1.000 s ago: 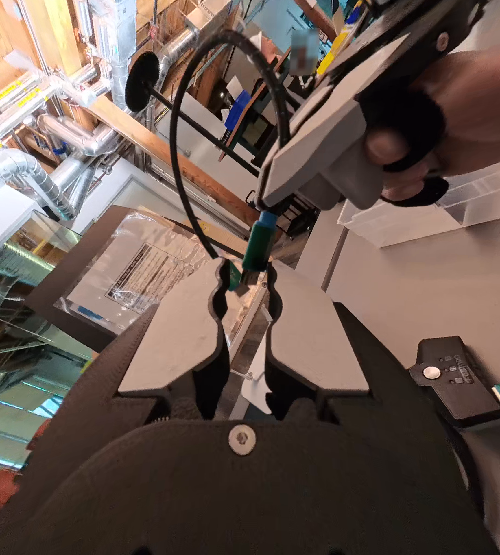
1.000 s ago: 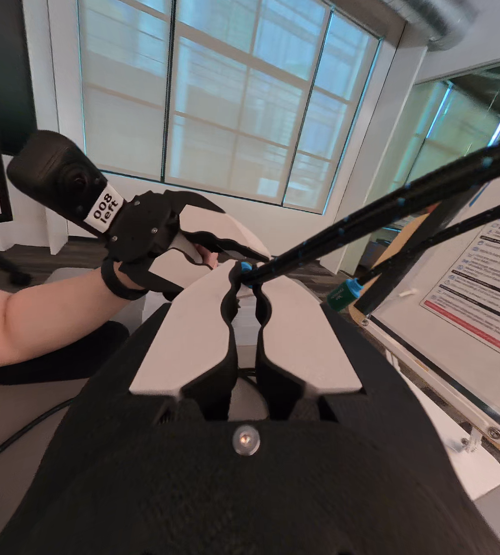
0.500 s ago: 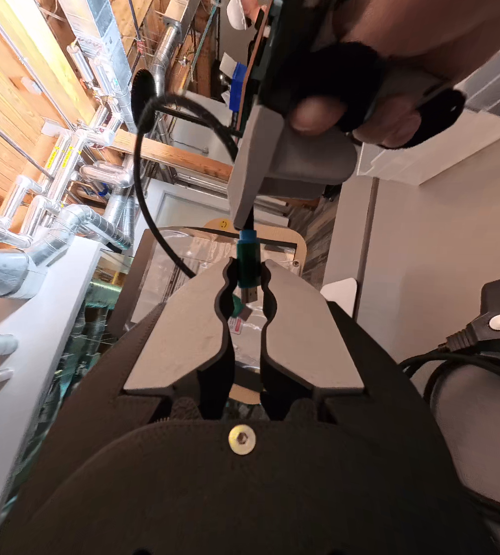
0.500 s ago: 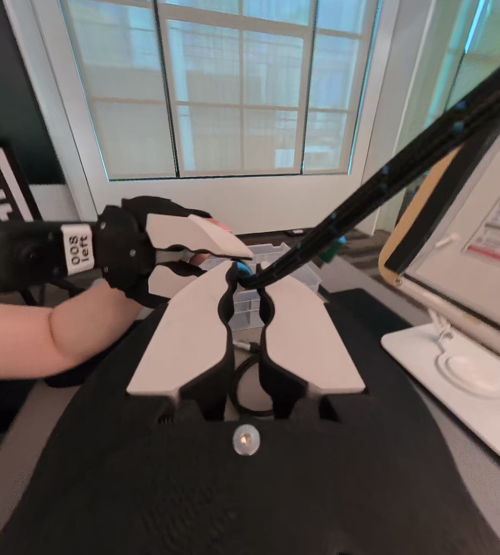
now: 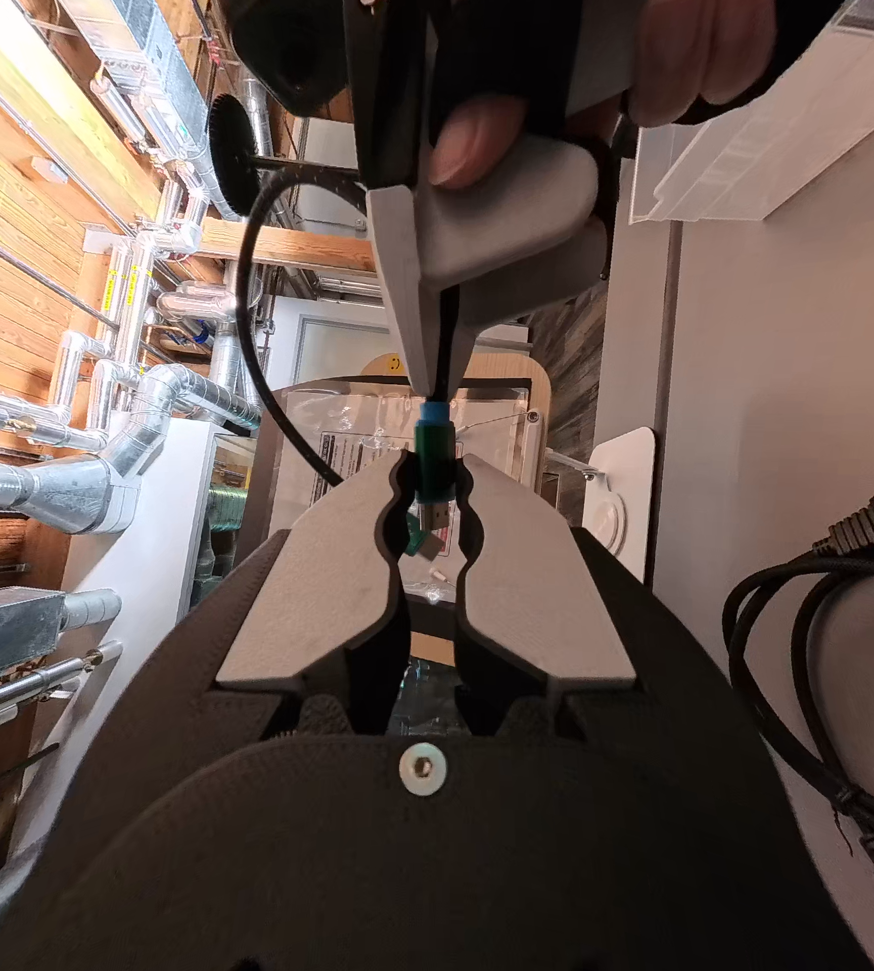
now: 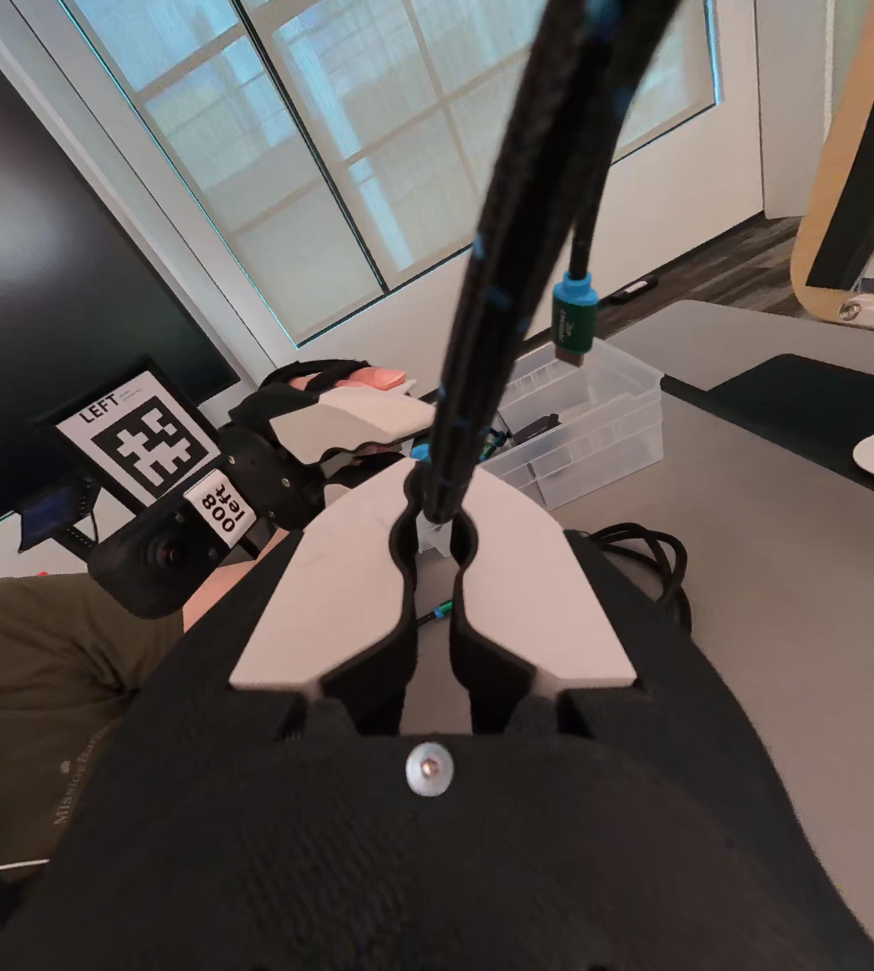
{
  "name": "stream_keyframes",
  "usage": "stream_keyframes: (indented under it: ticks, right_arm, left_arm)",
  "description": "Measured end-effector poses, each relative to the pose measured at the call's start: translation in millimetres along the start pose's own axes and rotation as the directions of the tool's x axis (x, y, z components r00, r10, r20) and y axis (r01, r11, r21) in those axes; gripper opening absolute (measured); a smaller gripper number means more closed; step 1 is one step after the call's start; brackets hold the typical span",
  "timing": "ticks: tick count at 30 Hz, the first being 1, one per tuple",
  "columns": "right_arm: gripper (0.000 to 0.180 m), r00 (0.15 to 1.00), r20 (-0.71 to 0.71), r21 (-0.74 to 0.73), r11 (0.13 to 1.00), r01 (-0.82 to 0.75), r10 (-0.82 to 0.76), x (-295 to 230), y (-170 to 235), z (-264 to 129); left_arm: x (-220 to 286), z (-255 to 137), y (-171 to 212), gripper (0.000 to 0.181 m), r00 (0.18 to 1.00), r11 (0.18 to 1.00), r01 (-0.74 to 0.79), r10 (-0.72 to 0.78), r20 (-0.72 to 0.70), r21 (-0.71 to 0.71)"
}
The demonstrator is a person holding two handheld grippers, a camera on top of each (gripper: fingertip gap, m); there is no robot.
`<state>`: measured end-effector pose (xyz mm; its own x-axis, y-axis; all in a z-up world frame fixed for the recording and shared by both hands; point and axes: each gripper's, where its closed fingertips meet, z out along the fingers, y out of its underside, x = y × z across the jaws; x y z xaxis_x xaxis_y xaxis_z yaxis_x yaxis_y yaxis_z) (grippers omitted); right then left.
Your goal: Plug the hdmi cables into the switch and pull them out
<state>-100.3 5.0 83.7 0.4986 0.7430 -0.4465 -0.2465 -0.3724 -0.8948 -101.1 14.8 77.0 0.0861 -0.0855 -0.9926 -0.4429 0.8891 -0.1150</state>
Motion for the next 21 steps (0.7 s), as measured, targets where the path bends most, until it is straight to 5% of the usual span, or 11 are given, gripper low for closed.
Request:
stream_keyframes:
  ticks: [14,21]
  right_arm:
    - [0.008,0.995,0.071,-0.021,0.997,-0.068,0.069,3.2,5.5,-4.4]
    - [0.007,0.998,0.059,0.011,1.0,-0.018,0.018,6.9,-0.3,-10.4]
  left_arm:
    - [6.6,-0.9,-4.9,0.014,0.998,0.998,-0.061,0.062,-0.019,0.008]
    - [5.0,2.4,0.0,0.02,0.994,0.995,0.101,-0.101,-0.032,0.002]
